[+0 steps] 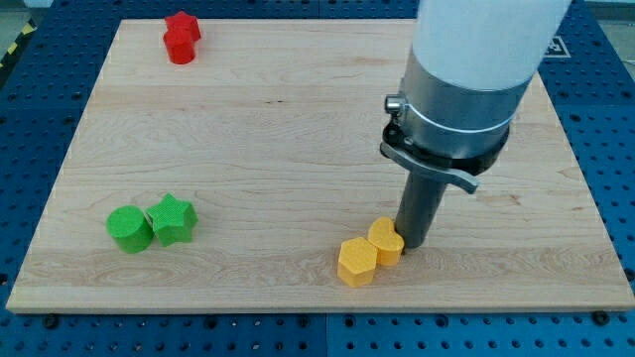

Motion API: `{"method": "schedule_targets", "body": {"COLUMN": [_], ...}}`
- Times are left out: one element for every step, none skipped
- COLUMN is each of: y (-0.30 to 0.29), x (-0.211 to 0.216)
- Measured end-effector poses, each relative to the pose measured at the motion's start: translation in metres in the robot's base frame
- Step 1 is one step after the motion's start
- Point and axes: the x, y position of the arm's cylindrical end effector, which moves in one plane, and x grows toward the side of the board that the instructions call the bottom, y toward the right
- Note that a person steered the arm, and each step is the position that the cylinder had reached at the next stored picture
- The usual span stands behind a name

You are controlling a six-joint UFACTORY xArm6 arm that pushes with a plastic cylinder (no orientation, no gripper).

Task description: Place the blue cube at the bottom right side of the board

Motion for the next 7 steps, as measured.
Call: {"method": "schedule_targets", "body": {"y": [-0.008,-0.010,-0.007,-0.009,-0.009,-0.009,-0.015], "x": [0.000,-0.002,-0.034,-0.049,-0.047,-0.047,-0.063]}}
